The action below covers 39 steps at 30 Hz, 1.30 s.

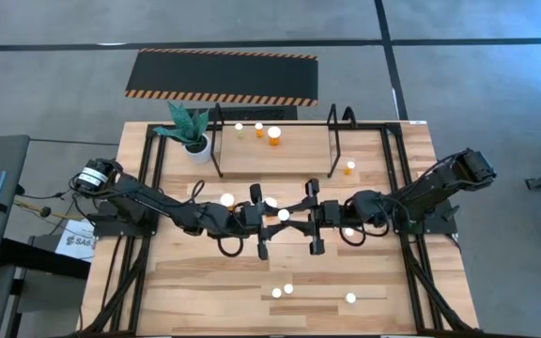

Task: Pick and place medicine bottles onto shelf by color
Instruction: Put the bottom left pink pill bottle on the shelf

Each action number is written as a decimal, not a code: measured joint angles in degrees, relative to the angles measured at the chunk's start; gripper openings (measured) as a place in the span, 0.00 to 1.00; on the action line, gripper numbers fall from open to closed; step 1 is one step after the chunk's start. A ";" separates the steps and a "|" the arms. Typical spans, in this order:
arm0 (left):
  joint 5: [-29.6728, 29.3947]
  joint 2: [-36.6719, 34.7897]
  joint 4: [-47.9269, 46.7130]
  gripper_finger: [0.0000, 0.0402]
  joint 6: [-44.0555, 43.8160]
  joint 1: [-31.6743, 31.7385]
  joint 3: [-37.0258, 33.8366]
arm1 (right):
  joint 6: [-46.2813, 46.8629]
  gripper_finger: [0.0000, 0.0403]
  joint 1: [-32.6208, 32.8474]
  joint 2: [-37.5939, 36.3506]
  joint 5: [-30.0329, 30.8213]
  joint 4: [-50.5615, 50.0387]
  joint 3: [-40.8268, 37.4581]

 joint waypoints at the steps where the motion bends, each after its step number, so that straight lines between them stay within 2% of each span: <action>1: 0.00 0.00 -0.11 0.24 0.00 0.00 0.00 | -0.12 0.34 -0.01 -0.04 0.08 -0.29 0.00; 4: -0.03 0.00 -0.38 0.22 -0.02 0.00 0.01 | -0.02 0.40 0.00 -1.59 0.13 -4.87 0.04; 12: -0.05 0.00 -2.08 0.20 -1.20 0.04 0.07 | 4.91 0.60 -0.01 -8.08 0.96 -26.57 4.69; 18: -0.07 -0.02 -3.91 0.21 -2.98 0.04 0.07 | 8.01 0.64 0.01 -9.55 0.91 -40.73 10.75; 23: -0.07 -0.02 -4.03 0.21 -3.04 0.04 0.07 | 8.09 0.65 0.58 -8.77 0.85 -42.79 12.61; 39: 1.75 -0.02 -4.49 0.21 -3.15 0.15 0.07 | 9.54 0.65 0.43 -5.81 0.71 -38.82 12.67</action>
